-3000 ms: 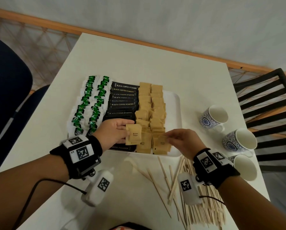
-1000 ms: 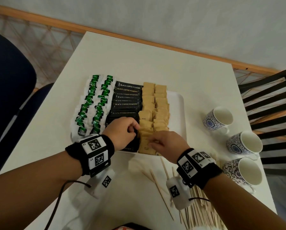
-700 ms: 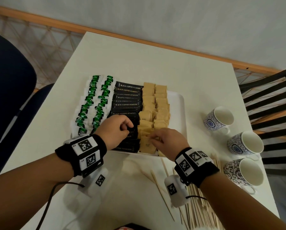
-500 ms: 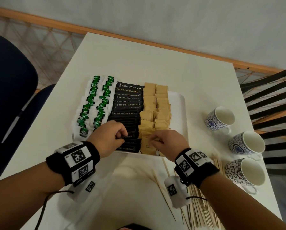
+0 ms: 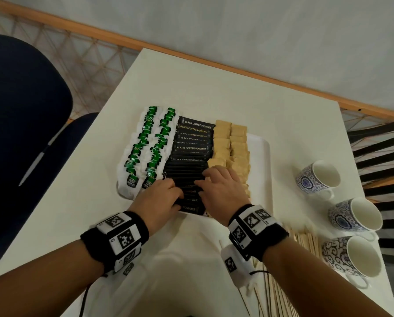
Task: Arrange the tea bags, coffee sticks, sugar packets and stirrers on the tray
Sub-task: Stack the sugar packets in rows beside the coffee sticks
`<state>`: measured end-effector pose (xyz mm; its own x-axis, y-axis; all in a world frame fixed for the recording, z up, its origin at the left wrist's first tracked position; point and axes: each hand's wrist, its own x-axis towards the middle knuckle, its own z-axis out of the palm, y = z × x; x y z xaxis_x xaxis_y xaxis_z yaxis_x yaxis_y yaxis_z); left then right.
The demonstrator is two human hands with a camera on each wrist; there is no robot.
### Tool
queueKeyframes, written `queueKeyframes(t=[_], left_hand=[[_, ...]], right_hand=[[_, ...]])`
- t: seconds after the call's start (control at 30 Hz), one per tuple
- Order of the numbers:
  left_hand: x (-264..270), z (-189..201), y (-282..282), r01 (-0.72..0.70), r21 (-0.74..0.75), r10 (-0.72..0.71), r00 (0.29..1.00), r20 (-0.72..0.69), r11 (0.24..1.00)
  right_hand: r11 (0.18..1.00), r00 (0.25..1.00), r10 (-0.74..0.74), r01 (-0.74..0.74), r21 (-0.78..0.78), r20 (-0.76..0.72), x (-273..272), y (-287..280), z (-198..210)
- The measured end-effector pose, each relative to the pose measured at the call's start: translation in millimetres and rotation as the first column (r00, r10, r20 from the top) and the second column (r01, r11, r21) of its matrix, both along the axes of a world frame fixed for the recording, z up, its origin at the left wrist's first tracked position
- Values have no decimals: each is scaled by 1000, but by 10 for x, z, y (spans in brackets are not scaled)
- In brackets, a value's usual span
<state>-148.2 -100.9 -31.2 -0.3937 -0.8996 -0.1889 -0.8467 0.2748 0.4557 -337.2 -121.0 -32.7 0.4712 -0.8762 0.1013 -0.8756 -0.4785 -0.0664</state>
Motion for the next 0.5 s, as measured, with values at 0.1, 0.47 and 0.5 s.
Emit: queueKeyframes(t=[0.1,0.47,0.5], left_hand=[[10,4,-19,18,2,-18,999,42,1000],[82,-5,-44,24,-45,-24,1000,-1,999],[91,-19,-53,26,-46,-26,1000,7,999]], right_hand=[[1000,1000,-9,10,21,-19,85,-8,-26],[1000,996,-15,15,6,-93,130,-99,-77],[1000,996,-11,11,-6,-92,123,-103,-79]])
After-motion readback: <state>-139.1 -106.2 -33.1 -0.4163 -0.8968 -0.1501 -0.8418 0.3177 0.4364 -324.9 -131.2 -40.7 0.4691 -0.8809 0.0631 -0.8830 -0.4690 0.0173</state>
